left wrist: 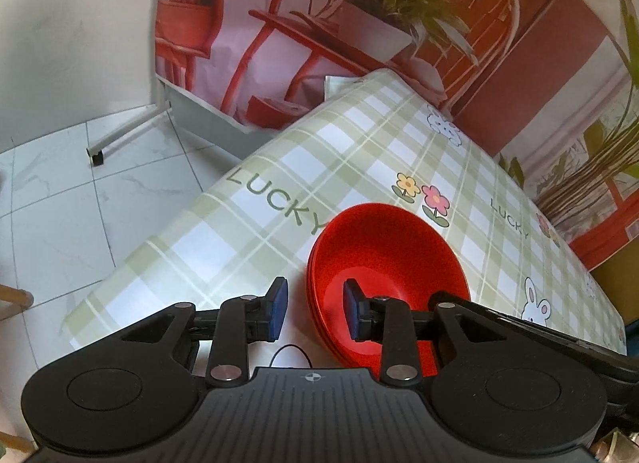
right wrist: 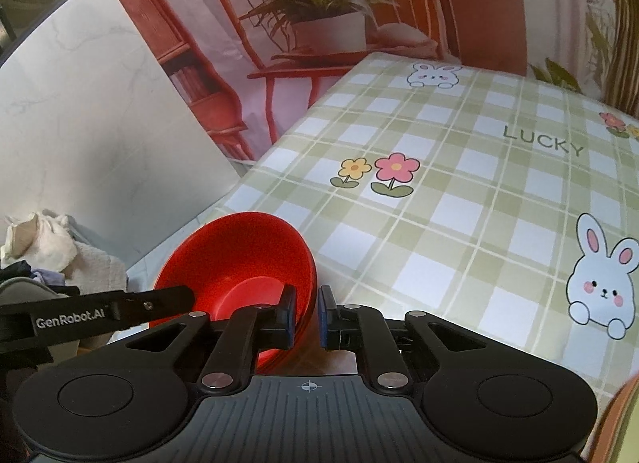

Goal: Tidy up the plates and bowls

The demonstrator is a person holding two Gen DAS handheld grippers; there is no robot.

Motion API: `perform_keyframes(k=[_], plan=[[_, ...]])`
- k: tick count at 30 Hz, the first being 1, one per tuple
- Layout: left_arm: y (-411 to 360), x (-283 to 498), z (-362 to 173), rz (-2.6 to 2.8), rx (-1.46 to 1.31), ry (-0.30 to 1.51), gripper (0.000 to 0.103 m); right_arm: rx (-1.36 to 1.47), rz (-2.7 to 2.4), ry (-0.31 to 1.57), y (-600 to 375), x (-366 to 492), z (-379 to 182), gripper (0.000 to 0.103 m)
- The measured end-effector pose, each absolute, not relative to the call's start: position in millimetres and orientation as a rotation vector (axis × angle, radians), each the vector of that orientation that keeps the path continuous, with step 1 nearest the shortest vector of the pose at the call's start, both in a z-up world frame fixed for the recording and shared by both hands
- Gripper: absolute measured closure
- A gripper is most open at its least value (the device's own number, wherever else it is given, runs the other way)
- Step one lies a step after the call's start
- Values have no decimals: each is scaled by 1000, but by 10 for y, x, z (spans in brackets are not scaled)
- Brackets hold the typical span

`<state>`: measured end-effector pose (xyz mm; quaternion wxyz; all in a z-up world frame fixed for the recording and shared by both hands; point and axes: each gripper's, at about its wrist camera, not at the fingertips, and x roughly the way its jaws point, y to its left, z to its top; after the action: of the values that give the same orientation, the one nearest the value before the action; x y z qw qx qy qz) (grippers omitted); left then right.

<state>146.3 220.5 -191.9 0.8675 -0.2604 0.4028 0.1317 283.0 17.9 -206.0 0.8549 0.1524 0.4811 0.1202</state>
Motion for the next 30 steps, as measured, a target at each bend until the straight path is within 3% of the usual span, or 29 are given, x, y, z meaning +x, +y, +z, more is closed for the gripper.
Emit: perform_keyframes(k=[4, 16, 30], plan=[[2213, 1465, -1955, 267, -555, 843, 90, 337, 257, 1012, 173, 2826, -2085, 92], [2131, 1527, -1887, 244, -523, 841, 91, 382, 244, 995, 82, 2757, -2060, 93], [1537, 1903, -1418, 92, -378, 785, 91, 482, 125, 849, -544, 2552, -1698, 93]])
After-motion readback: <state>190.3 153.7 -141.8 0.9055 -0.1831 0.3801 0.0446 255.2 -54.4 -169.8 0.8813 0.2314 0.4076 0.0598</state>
